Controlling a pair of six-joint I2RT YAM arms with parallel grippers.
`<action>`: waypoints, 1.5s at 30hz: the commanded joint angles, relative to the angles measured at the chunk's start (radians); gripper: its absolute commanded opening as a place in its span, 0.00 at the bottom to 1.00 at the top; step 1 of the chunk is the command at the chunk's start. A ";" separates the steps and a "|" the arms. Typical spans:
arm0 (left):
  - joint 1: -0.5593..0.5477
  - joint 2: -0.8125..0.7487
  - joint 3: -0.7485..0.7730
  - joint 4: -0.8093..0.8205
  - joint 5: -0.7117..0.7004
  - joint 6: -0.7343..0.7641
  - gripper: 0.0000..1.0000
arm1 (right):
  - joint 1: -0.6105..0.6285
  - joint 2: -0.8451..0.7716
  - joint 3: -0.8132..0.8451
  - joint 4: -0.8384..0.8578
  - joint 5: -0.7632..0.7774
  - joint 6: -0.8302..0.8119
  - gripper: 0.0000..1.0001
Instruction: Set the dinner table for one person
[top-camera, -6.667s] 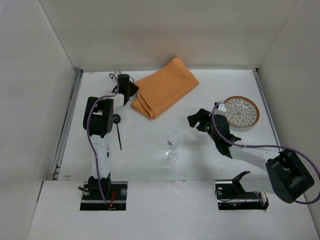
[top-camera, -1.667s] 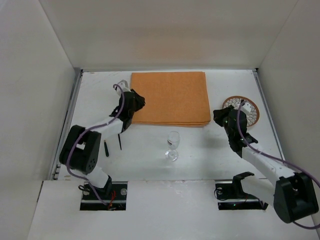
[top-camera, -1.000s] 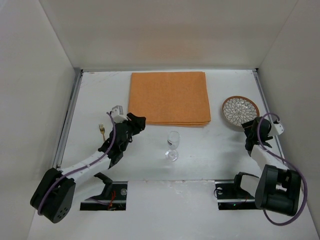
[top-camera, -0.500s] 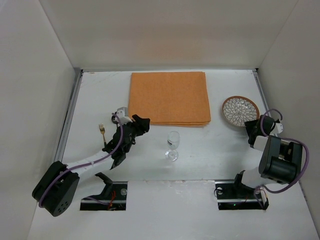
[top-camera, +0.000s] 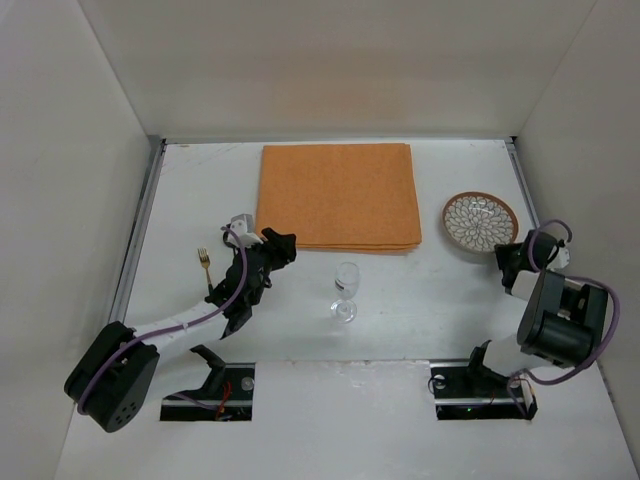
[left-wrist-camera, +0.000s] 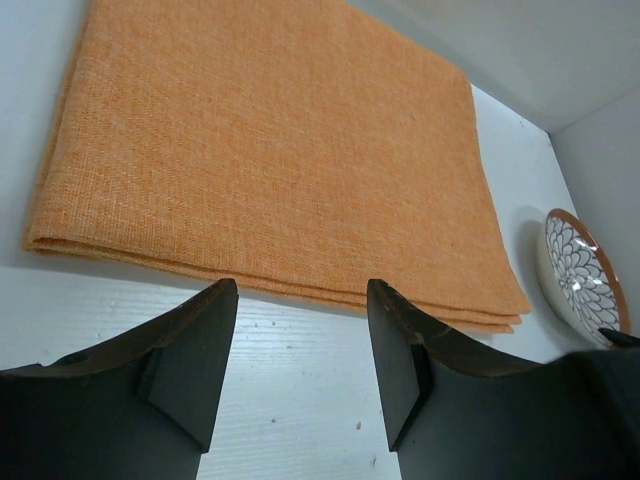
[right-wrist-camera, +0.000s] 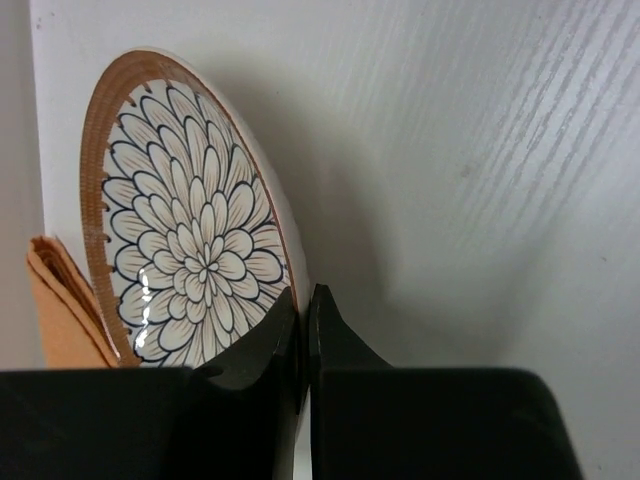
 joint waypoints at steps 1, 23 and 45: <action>0.005 -0.004 -0.014 0.066 -0.034 0.018 0.52 | -0.004 -0.150 -0.016 0.138 -0.046 0.045 0.00; 0.011 0.029 -0.019 0.085 -0.034 0.013 0.53 | 0.703 0.105 0.633 -0.043 -0.027 -0.028 0.01; 0.005 0.059 -0.008 0.085 -0.022 0.009 0.54 | 0.812 0.591 1.036 -0.174 -0.009 -0.010 0.01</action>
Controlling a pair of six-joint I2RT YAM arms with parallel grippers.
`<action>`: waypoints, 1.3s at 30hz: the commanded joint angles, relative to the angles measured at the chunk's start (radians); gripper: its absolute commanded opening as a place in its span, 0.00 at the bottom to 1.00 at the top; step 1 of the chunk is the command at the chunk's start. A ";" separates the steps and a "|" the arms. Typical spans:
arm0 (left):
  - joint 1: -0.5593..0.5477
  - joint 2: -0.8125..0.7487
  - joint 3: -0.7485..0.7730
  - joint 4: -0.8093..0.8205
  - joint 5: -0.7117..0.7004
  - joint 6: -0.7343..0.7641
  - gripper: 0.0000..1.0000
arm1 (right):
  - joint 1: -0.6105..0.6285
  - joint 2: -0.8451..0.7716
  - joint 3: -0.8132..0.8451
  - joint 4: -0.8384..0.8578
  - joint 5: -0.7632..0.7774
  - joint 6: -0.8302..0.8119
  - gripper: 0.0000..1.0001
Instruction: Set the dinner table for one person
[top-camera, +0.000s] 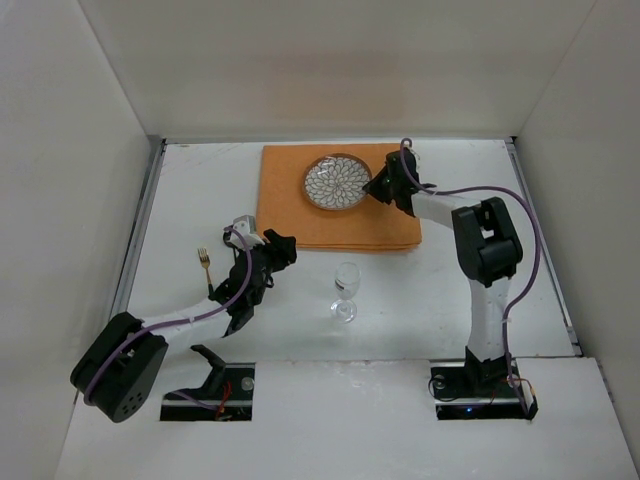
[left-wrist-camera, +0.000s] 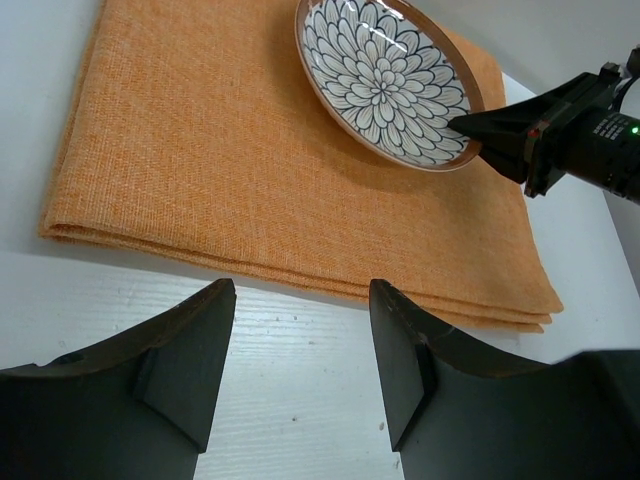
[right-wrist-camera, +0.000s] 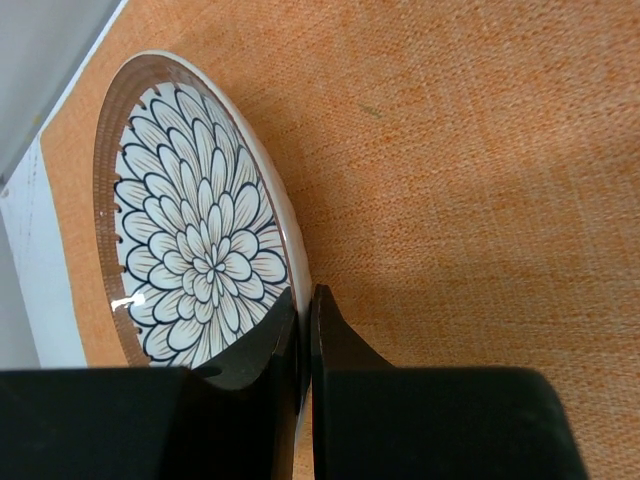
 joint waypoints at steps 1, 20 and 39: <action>-0.003 0.000 -0.002 0.062 -0.011 0.008 0.54 | 0.022 -0.039 0.063 0.170 -0.050 0.075 0.02; -0.003 0.001 -0.001 0.060 -0.011 0.003 0.54 | 0.077 -0.145 -0.049 0.118 0.085 -0.046 0.66; -0.009 -0.029 -0.005 0.056 -0.001 0.003 0.41 | 0.380 -1.057 -0.429 -0.386 0.330 -0.491 0.07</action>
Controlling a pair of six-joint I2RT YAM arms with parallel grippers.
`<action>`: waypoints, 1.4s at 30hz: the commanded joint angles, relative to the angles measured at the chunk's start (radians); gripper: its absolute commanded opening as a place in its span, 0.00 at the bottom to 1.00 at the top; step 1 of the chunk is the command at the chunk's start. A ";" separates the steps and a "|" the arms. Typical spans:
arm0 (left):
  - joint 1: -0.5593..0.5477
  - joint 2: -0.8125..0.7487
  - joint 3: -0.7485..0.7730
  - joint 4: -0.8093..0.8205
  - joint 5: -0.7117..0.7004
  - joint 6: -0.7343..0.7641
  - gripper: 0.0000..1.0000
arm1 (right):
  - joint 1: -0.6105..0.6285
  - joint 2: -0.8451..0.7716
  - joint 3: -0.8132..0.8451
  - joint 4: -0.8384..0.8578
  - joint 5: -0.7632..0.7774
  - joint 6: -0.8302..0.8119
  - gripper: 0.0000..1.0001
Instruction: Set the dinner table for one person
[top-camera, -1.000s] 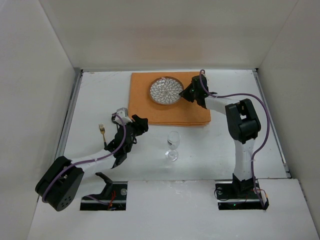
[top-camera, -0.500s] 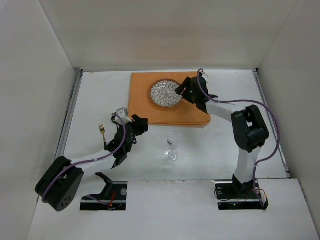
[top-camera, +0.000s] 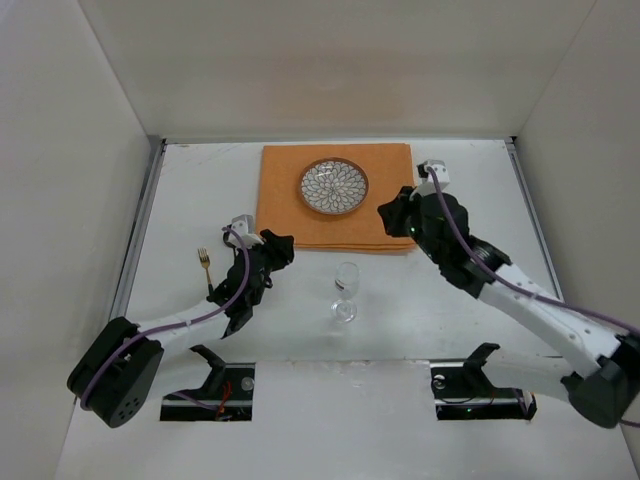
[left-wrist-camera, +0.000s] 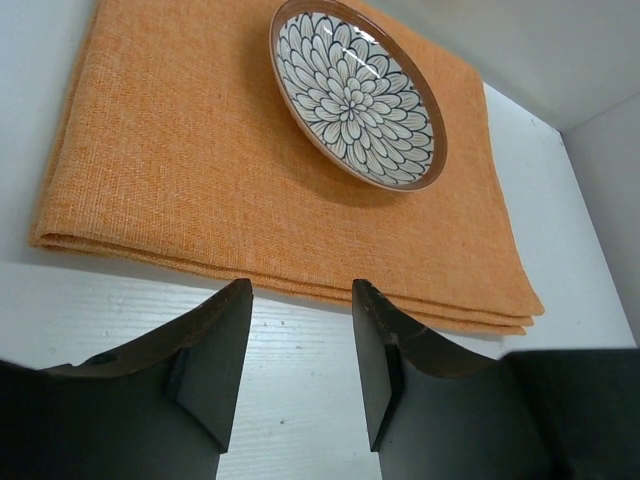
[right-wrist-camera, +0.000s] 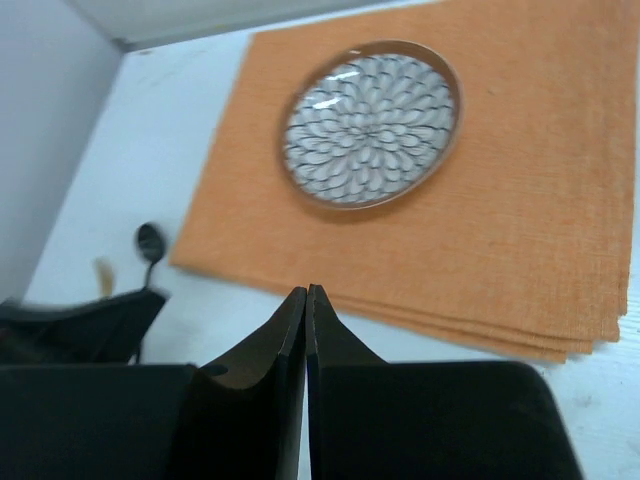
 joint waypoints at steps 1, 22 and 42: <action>-0.005 0.004 0.000 0.053 0.006 0.005 0.40 | 0.098 -0.122 0.075 -0.263 0.062 -0.085 0.08; 0.006 0.018 -0.001 0.055 0.008 0.002 0.45 | 0.440 0.095 0.374 -0.688 0.088 -0.107 0.41; 0.004 0.018 -0.001 0.058 0.008 0.002 0.46 | 0.444 0.098 0.357 -0.681 0.081 -0.100 0.40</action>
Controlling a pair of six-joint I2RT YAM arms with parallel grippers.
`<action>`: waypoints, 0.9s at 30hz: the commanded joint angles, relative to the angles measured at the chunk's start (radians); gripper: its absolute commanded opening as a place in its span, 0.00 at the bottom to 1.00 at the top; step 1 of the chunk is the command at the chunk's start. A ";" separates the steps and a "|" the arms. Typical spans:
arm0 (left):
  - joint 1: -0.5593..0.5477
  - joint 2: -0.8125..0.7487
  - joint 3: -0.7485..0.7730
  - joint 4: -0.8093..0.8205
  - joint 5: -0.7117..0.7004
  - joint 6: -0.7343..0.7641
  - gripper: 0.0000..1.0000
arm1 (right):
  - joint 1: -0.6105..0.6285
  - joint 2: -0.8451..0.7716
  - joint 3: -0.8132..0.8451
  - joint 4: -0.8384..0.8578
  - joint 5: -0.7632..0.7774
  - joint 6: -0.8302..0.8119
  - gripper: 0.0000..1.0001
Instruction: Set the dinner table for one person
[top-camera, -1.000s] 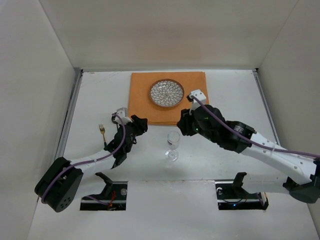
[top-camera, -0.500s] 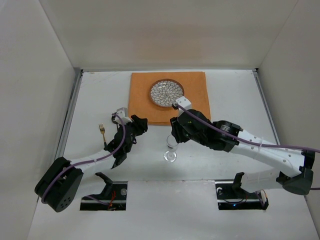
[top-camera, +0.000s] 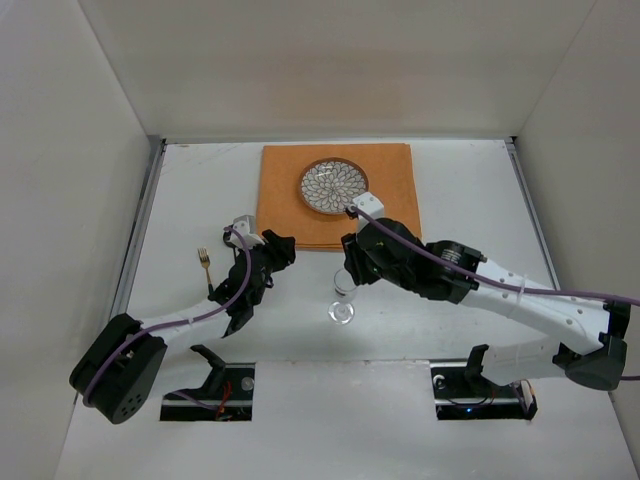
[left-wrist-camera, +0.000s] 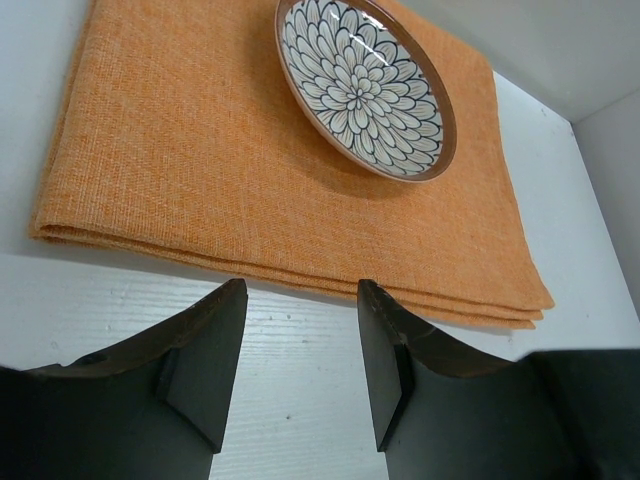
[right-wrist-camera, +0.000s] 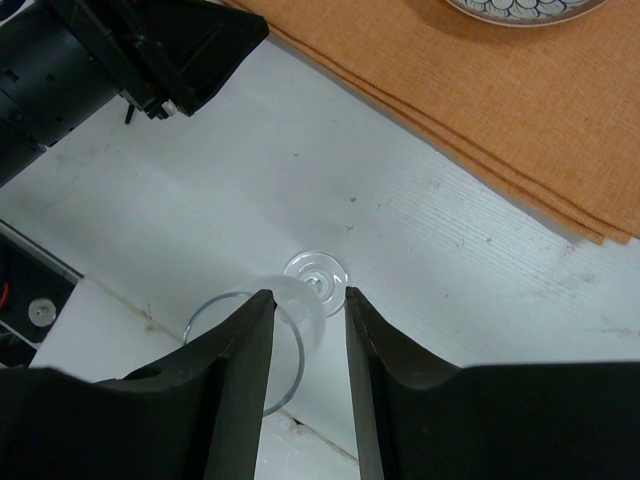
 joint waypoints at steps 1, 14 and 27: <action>0.002 -0.006 -0.003 0.058 -0.004 0.003 0.46 | -0.018 -0.005 0.020 -0.028 -0.013 -0.007 0.41; 0.000 -0.001 -0.002 0.058 -0.002 -0.002 0.46 | -0.046 -0.046 0.062 -0.021 -0.022 0.002 0.48; 0.002 -0.001 -0.002 0.058 -0.002 -0.002 0.46 | -0.034 0.024 0.005 -0.047 -0.137 0.011 0.39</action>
